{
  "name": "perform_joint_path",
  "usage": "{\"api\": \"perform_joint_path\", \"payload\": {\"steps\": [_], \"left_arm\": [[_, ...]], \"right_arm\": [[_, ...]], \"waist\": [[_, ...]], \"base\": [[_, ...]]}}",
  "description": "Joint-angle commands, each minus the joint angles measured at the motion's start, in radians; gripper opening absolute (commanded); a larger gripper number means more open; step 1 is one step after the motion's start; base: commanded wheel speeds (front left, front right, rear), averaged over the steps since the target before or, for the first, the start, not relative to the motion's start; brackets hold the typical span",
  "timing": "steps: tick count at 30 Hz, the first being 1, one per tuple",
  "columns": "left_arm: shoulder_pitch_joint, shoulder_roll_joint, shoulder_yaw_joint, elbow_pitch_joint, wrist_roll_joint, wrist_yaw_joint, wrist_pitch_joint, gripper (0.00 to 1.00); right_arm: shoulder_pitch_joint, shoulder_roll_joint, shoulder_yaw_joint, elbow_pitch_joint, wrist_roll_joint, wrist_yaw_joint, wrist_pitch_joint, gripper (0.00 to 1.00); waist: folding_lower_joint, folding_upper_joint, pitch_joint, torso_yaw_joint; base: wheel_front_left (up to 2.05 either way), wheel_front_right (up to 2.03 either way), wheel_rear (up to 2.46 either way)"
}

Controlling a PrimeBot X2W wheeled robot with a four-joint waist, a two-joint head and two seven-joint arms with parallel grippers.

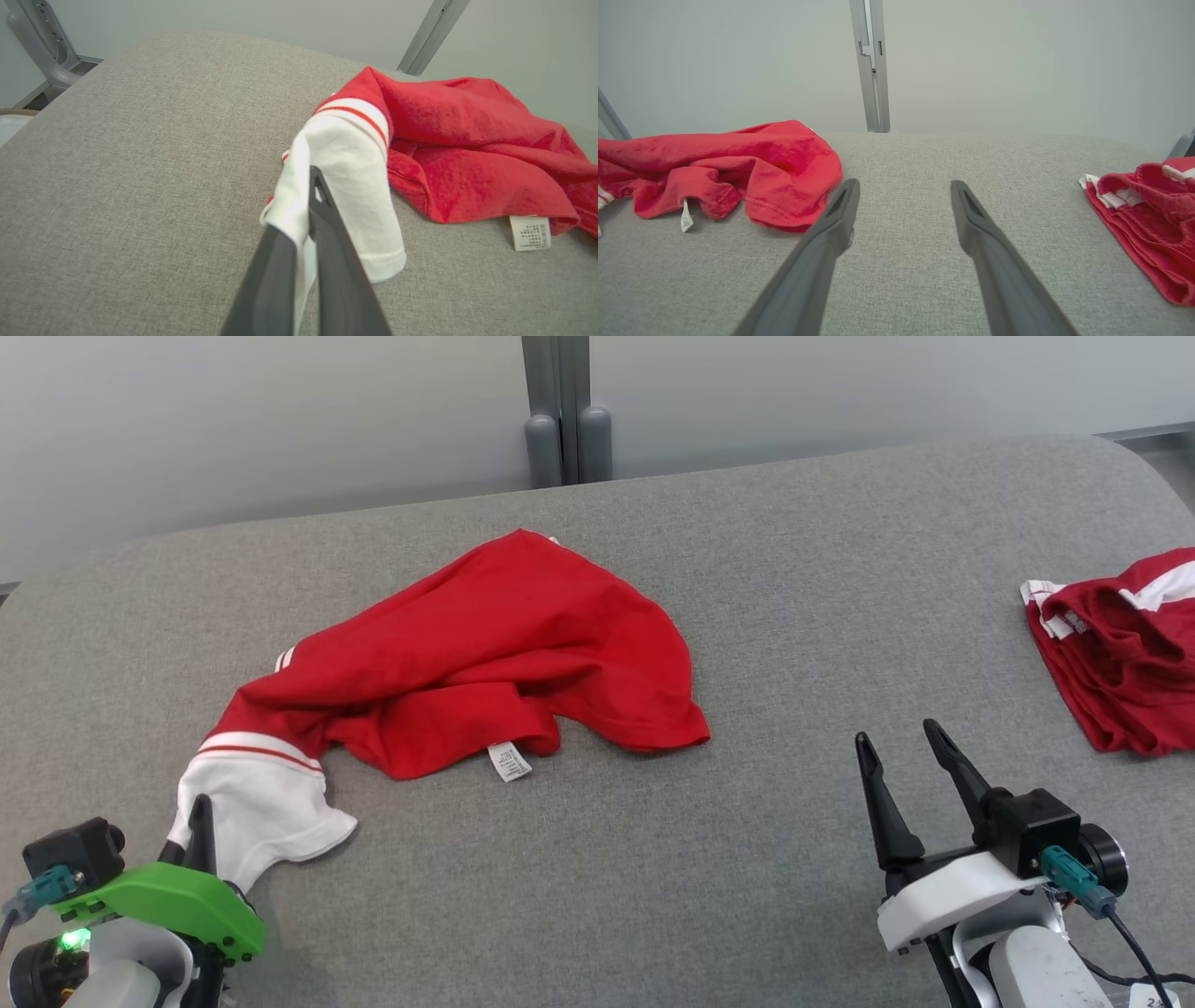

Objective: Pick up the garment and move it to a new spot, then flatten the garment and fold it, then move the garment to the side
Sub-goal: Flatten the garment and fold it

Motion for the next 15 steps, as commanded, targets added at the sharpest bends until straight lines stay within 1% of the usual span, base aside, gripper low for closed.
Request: {"api": "perform_joint_path", "payload": {"steps": [1,2,3,4,5,6,7,10,15], "left_arm": [[0.016,-0.007,-0.001,0.014,-0.006,-0.006,-0.007,0.0],[0.02,-0.014,-0.003,0.029,-0.009,-0.012,-0.009,0.04],[0.023,-0.018,-0.004,0.039,-0.009,-0.015,-0.01,0.25],[0.025,-0.023,-0.004,0.053,-0.009,-0.02,-0.014,0.36],[0.026,-0.028,-0.005,0.063,-0.009,-0.024,-0.016,0.44],[0.026,-0.033,-0.007,0.073,-0.003,-0.029,-0.02,0.87],[0.026,-0.037,-0.007,0.08,0.003,-0.032,-0.023,1.0],[0.029,-0.043,-0.001,0.093,0.024,-0.032,-0.037,1.0],[0.049,-0.021,0.017,0.065,0.092,-0.02,-0.049,1.0]], "right_arm": [[0.004,-0.003,0.001,0.002,-0.003,-0.002,-0.005,1.0],[0.005,-0.004,0.002,0.003,-0.003,-0.002,-0.005,1.0],[0.007,-0.004,0.003,0.005,-0.003,-0.002,-0.005,1.0],[0.011,-0.004,0.003,0.006,-0.003,-0.002,-0.005,1.0],[0.014,-0.004,0.004,0.007,-0.003,-0.002,-0.005,1.0],[0.019,-0.003,0.005,0.009,-0.004,-0.002,-0.005,1.0],[0.021,-0.004,0.005,0.01,-0.004,-0.002,-0.005,1.0],[0.029,-0.003,0.011,0.01,-0.008,-0.002,-0.005,1.0],[0.039,-0.003,0.023,0.011,-0.018,-0.002,-0.005,1.0]], "waist": [[0.0,0.0,-0.003,0.002],[0.0,0.0,-0.007,0.002],[0.0,0.0,-0.01,0.002],[0.0,0.0,-0.014,0.003],[0.0,0.0,-0.018,0.004],[0.0,0.0,-0.023,0.005],[0.0,0.0,-0.028,0.007],[0.0,0.0,-0.042,0.014],[0.0,0.0,-0.059,0.038]], "base": [[0.0,0.0,0.0],[0.0,0.0,0.0],[0.0,0.0,0.0],[0.0,0.0,0.0],[0.0,0.0,0.0],[0.0,0.0,0.0],[0.0,0.0,0.0],[0.0,0.0,0.0],[0.0,0.0,0.0]]}}
